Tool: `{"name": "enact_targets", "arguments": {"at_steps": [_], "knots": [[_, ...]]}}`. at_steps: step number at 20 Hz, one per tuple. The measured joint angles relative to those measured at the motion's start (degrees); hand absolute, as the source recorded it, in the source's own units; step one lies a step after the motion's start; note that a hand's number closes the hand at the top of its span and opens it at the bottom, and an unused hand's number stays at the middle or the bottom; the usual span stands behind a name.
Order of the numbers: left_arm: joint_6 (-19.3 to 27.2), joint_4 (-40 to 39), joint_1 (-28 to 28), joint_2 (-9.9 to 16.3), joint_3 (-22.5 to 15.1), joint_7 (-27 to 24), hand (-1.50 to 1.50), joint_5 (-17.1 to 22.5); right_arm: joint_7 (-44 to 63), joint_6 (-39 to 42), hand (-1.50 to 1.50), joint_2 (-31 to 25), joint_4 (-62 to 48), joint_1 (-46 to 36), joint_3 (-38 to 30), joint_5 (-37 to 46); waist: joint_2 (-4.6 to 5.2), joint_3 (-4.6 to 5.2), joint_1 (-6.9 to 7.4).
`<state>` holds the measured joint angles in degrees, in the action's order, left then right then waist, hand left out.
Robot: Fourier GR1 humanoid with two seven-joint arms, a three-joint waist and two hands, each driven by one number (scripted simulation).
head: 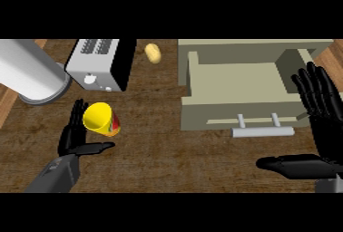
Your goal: Pick up the cup, place it into the drawer and close the drawer
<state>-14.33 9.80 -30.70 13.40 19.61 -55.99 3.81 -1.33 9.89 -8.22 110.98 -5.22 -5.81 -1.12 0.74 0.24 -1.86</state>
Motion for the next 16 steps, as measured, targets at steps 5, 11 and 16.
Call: {"name": "enact_targets", "arguments": {"at_steps": [5, 11, 16], "knots": [[-2.6, 0.8, -1.0, -0.4, 0.3, 0.8, -1.50, 0.7, 1.0, -0.4, -1.50, 0.3, 0.3, -0.3, 0.4, 0.4, 0.03, 0.03, -0.08], [-6.5, 2.0, -1.6, -1.6, 0.1, 2.0, 1.50, 1.3, -0.1, 0.2, -1.50, 0.3, -1.2, -0.3, 0.3, 0.0, 0.04, -0.01, 0.01], [-10.1, 2.7, -2.6, -2.4, 0.5, 3.8, 1.50, 2.6, -0.4, -0.1, -1.50, 0.5, -1.9, -0.9, 0.7, 0.8, 0.10, 0.03, -0.06]]}}
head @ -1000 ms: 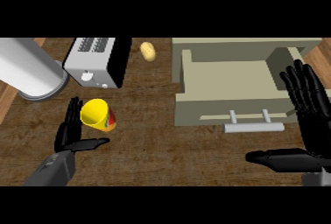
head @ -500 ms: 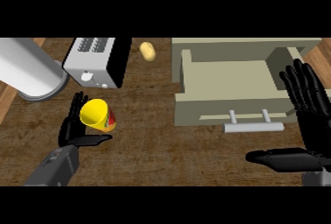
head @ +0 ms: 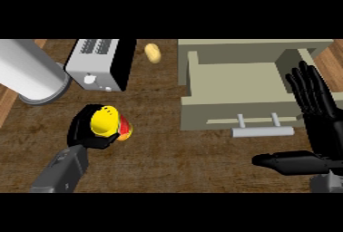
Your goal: Pick up the cup, place it into the drawer and close the drawer
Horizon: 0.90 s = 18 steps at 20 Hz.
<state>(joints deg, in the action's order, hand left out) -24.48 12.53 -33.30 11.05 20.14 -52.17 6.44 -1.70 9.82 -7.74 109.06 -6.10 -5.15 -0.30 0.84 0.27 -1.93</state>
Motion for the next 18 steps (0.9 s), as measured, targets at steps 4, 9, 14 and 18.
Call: {"name": "enact_targets", "arguments": {"at_steps": [4, 9, 14, 18], "knots": [[0.0, 1.2, 0.6, -0.9, 0.1, -1.0, 1.50, 0.5, -0.7, 0.4, -1.50, -0.2, 0.3, 1.2, -0.1, 0.1, -0.08, -0.03, 0.01], [2.2, 2.8, 3.6, 0.1, 1.7, -3.4, 1.50, 1.8, -1.5, 0.4, -1.50, -0.6, -0.2, 1.3, -0.8, 0.3, -0.22, -0.07, 0.50], [3.2, 5.4, 4.9, 0.9, 2.3, -4.5, 1.50, 2.6, -0.5, 0.4, -1.50, -0.8, 0.6, 1.5, -1.4, -0.1, -0.43, -0.11, 0.85], [3.5, 8.6, 4.0, 0.2, 2.0, -4.5, 1.50, 3.2, 0.2, 1.1, -1.50, -1.7, 0.7, 1.6, -2.8, -1.6, -0.62, -0.15, 1.09]]}}
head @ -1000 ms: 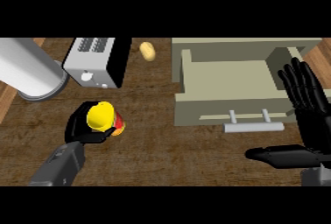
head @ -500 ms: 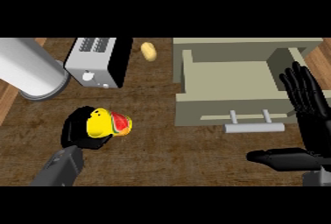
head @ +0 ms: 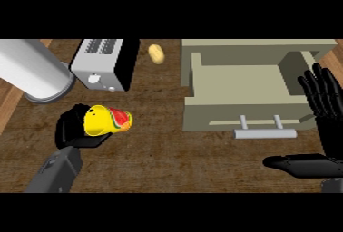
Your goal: Pick up the cup, place it into the drawer and close the drawer
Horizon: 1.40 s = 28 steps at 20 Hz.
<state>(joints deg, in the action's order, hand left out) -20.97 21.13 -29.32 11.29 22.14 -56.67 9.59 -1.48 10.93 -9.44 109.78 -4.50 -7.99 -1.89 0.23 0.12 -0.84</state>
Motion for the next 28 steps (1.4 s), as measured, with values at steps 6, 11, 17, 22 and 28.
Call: {"name": "enact_targets", "arguments": {"at_steps": [6, 11, 17, 22, 28], "knots": [[0.3, 8.6, -1.6, -2.1, -3.3, 2.8, 1.50, -0.3, 1.8, -0.4, -1.50, -0.2, 1.4, 0.3, -0.4, -0.2, -0.41, -0.12, 0.79], [4.3, 17.8, -5.6, -4.9, -6.5, 8.1, 1.50, -0.7, 0.9, 0.0, -1.50, -0.4, 0.9, 0.9, -1.5, -0.7, -0.58, -0.17, 1.10], [10.4, 29.9, -9.2, -8.8, -11.0, 18.6, 1.50, -0.8, 0.7, 0.4, -1.50, -0.8, 1.3, 1.5, -2.1, -0.8, -0.61, -0.17, 1.08], [14.9, 37.2, -13.5, -10.3, -14.5, 28.4, 1.50, -1.4, -0.2, 0.7, -1.50, -0.6, 0.5, 1.6, -2.5, -1.0, -0.50, -0.16, 0.93], [23.2, 36.9, -21.3, -11.0, -20.0, 35.4, 1.50, -1.3, -1.6, 1.4, -1.50, -0.5, -0.5, 1.7, -2.4, -1.0, -0.28, -0.14, 0.24]]}}
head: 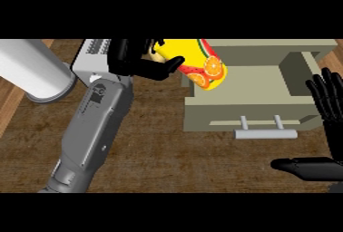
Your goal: Pick up the cup, place it into the drawer and close the drawer
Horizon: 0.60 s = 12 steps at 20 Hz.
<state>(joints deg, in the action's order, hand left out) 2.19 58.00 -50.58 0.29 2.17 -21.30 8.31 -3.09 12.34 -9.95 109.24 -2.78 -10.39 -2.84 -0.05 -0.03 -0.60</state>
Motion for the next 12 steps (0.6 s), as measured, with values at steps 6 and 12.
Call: {"name": "enact_targets", "arguments": {"at_steps": [6, 12], "knots": [[8.4, -7.2, -9.6, -0.2, -4.9, 4.1, 1.50, 4.0, 0.9, -0.1, -1.50, 0.0, 0.1, -1.0, 0.1, -0.1, 0.20, 0.00, -0.76], [12.1, -17.1, -16.2, -0.3, -8.6, 3.4, 1.50, 9.8, 1.3, 0.3, -1.50, -0.6, -0.5, -2.2, -0.4, -0.6, 0.37, -0.01, -1.30]]}}
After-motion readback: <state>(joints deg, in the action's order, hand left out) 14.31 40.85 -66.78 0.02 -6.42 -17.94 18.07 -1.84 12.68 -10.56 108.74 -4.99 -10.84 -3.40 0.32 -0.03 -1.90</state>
